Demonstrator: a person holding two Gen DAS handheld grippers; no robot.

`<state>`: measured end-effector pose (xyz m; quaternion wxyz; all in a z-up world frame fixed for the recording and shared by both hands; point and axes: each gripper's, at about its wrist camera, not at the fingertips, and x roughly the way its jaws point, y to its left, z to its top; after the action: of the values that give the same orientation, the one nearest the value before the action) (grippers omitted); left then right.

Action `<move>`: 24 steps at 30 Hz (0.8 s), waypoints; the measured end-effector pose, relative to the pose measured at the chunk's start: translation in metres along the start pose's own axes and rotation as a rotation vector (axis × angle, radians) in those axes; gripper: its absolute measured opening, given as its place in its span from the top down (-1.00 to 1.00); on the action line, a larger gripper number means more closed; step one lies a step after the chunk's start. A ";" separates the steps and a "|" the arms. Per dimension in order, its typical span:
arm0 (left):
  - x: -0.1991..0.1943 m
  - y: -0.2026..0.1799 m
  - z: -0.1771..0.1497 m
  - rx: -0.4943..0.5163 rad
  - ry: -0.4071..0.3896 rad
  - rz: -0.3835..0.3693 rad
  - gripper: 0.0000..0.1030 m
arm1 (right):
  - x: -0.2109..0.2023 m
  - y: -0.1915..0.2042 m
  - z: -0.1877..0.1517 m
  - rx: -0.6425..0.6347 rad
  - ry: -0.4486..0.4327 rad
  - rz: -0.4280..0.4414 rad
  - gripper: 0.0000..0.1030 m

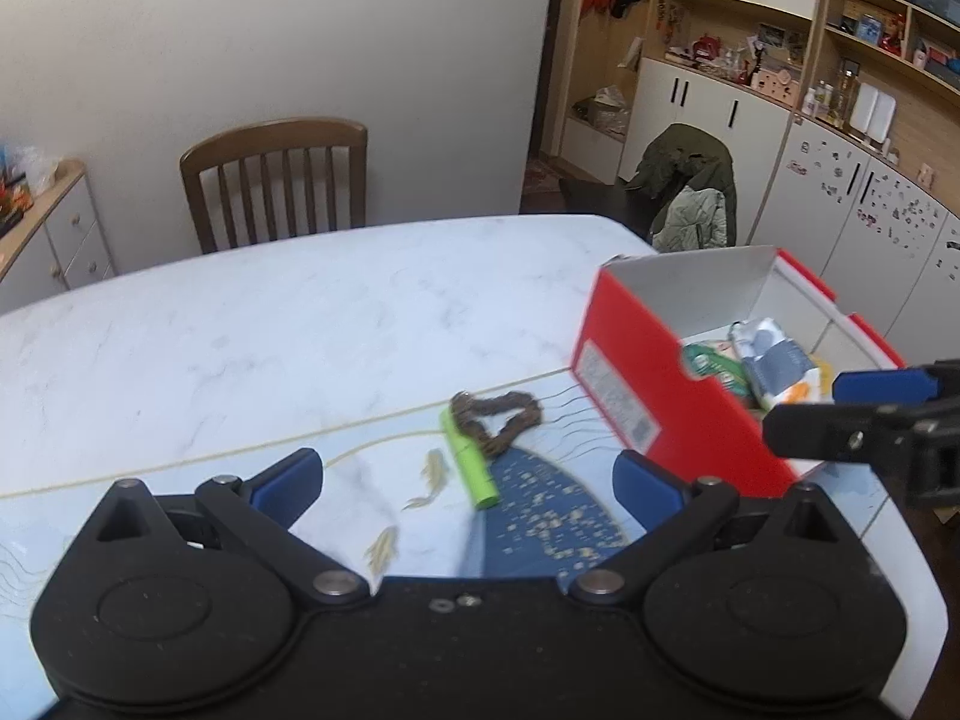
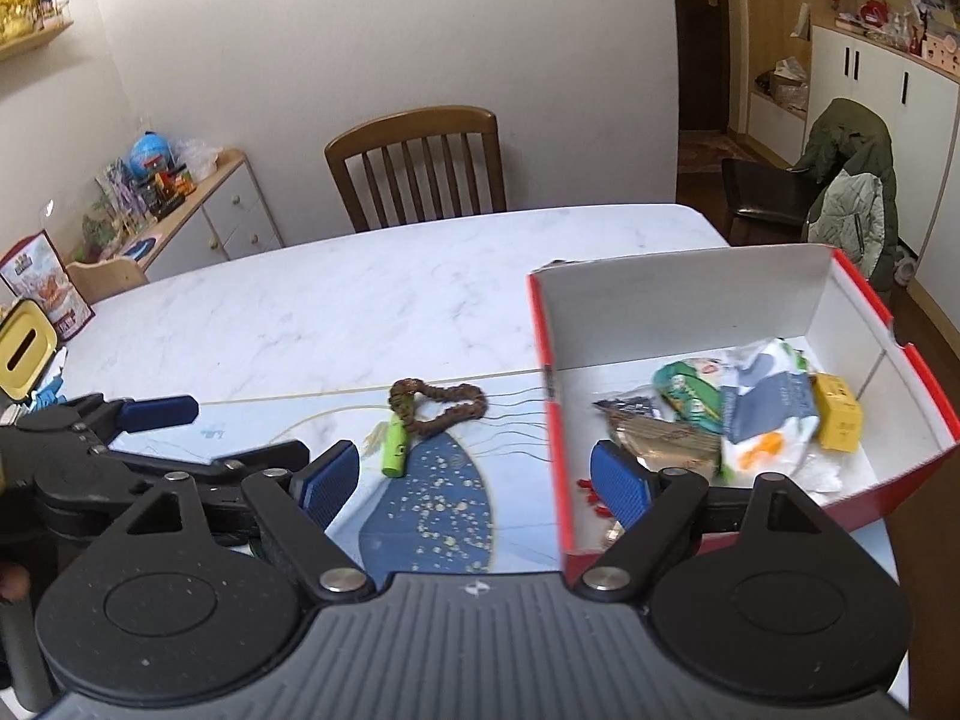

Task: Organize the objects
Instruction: 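Withdraw both tools from the box back over the table, then grasp the brown beaded bracelet with the right tool while the left tool grasps the green tube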

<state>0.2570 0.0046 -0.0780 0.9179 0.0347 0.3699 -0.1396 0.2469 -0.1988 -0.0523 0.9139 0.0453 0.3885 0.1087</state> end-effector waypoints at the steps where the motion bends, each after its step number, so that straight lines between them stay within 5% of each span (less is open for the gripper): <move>1: 0.003 0.005 -0.002 -0.013 -0.001 0.001 -0.99 | 0.004 0.005 0.001 -0.005 0.004 -0.003 -0.64; 14: 0.050 0.033 -0.015 -0.079 0.043 0.035 -0.99 | 0.076 0.048 0.029 0.001 0.098 0.002 -0.64; 24: 0.081 0.026 -0.021 -0.036 0.040 0.020 -0.99 | 0.131 0.050 0.038 -0.024 0.168 -0.044 -0.64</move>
<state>0.3061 0.0144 -0.1505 0.9121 0.0247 0.3904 -0.1228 0.3549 -0.1195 -0.1090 0.8806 0.0165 0.4635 0.0967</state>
